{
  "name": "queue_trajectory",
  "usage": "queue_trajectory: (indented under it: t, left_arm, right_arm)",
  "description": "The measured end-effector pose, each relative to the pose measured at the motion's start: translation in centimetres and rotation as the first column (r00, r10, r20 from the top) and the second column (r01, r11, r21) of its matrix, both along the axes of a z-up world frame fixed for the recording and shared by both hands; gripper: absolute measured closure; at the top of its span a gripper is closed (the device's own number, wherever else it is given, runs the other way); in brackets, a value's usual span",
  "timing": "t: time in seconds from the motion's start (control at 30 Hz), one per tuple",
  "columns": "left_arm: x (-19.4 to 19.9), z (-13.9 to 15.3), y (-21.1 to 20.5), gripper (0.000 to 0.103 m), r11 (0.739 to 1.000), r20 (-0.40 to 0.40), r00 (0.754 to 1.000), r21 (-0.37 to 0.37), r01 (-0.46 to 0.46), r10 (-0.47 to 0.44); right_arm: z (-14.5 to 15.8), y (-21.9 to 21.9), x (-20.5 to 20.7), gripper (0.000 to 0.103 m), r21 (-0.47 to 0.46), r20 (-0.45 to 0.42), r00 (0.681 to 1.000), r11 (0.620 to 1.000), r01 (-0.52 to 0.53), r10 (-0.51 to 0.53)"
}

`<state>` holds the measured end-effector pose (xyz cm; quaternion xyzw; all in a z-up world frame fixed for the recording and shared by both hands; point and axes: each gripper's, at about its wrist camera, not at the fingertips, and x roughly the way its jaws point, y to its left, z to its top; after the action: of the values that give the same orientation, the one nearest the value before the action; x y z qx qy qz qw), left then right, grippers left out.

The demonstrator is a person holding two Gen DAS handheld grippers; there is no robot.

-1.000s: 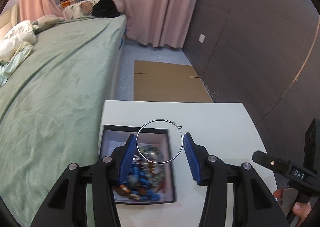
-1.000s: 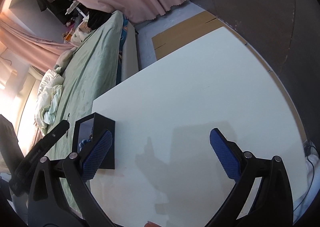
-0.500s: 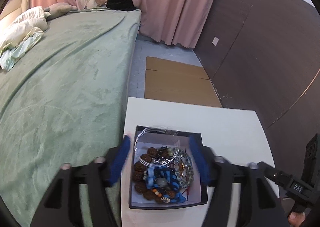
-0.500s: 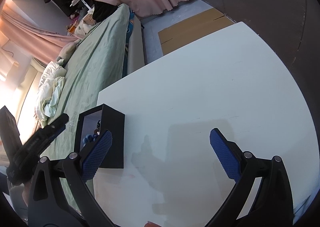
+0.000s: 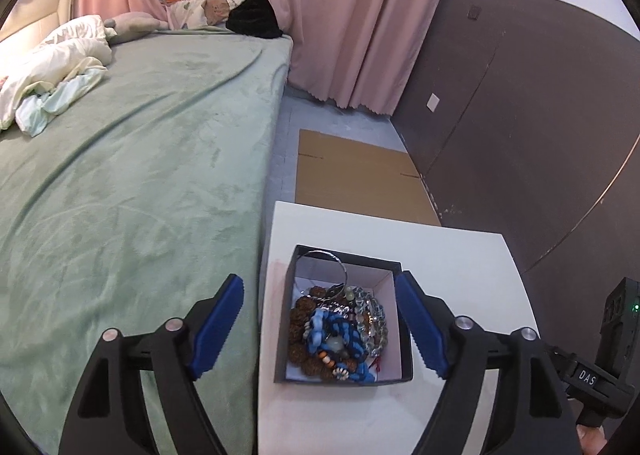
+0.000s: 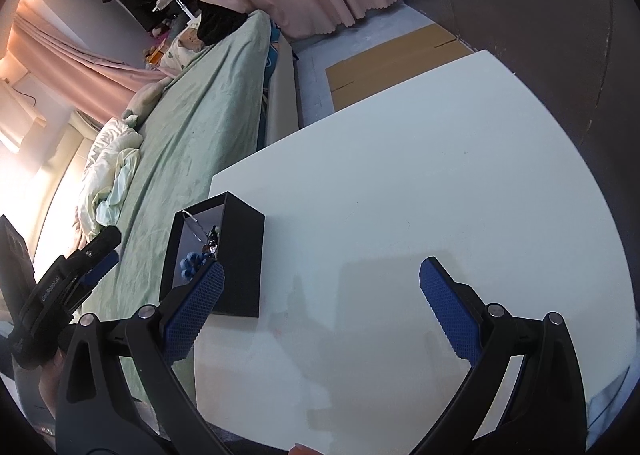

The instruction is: Organize jewelry

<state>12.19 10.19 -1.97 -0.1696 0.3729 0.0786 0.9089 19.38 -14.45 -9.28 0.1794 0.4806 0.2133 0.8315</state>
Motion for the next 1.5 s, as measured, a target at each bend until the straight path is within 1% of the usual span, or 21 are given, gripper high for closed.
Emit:
queue_trajectory:
  t: [0.03, 0.13, 0.2, 0.23, 0.43, 0.6, 0.8, 0.97, 1.07, 1.23, 1.37, 1.5]
  left_arm:
    - [-0.5, 0.1, 0.0, 0.025, 1.000, 0.004, 1.000, 0.000, -0.005, 0.005]
    - [-1.6, 0.4, -0.3, 0.017, 1.000, 0.011, 1.000, 0.001, -0.008, 0.008]
    - [-2.3, 0.6, -0.9, 0.009, 1.000, 0.019, 1.000, 0.010, -0.004, 0.004]
    - [-2.7, 0.8, -1.2, 0.009, 1.000, 0.024, 1.000, 0.016, 0.000, -0.001]
    - [-4.9, 1.4, -3.2, 0.009, 0.998, 0.044, 0.999, 0.058, 0.027, -0.030]
    - [-6.6, 1.6, -4.1, 0.009, 0.996, 0.053, 0.997, 0.069, 0.048, -0.052]
    - [-8.6, 2.3, -5.2, 0.009, 0.992, 0.081, 0.993, 0.100, 0.075, -0.083]
    - [-9.8, 2.4, -6.2, 0.009, 0.988, 0.083, 0.990, 0.117, 0.103, -0.113]
    - [-10.3, 2.4, -6.8, 0.009, 0.986, 0.089, 0.988, 0.114, 0.119, -0.130]
    - [-10.9, 2.8, -7.4, 0.009, 0.980, 0.101, 0.983, 0.146, 0.139, -0.155]
    - [-11.1, 3.0, -7.5, 0.009, 0.979, 0.110, 0.980, 0.141, 0.150, -0.166]
    - [-11.0, 3.1, -7.4, 0.009, 0.977, 0.116, 0.978, 0.144, 0.155, -0.172]
  right_arm:
    - [0.1, -0.3, -0.3, 0.005, 0.002, 0.006, 1.000, 1.000, 0.002, -0.002]
    - [0.5, -1.0, -1.4, 0.005, 0.012, 0.018, 1.000, 1.000, 0.006, -0.006]
    - [0.7, -1.5, -2.0, 0.005, 0.014, 0.028, 1.000, 1.000, 0.007, -0.007]
    - [0.8, -1.7, -2.5, 0.005, 0.014, 0.035, 0.999, 1.000, 0.008, -0.009]
    - [1.5, -2.8, -5.0, 0.005, -0.005, 0.074, 0.997, 1.000, 0.015, -0.015]
    - [2.1, -3.3, -6.5, 0.005, -0.015, 0.104, 0.994, 1.000, 0.015, -0.013]
    - [2.9, -3.2, -8.1, 0.005, -0.056, 0.161, 0.987, 0.998, -0.008, 0.017]
    - [3.2, -3.7, -9.0, 0.005, -0.060, 0.179, 0.983, 0.998, -0.020, 0.030]
    - [3.5, -3.6, -9.5, 0.005, -0.090, 0.199, 0.979, 0.995, -0.031, 0.049]
    - [4.1, -3.4, -10.2, 0.005, -0.145, 0.251, 0.964, 0.988, -0.048, 0.083]
    - [4.2, -3.4, -10.3, 0.005, -0.151, 0.273, 0.957, 0.987, -0.057, 0.097]
    - [4.2, -3.8, -10.3, 0.005, -0.130, 0.279, 0.955, 0.990, -0.062, 0.096]
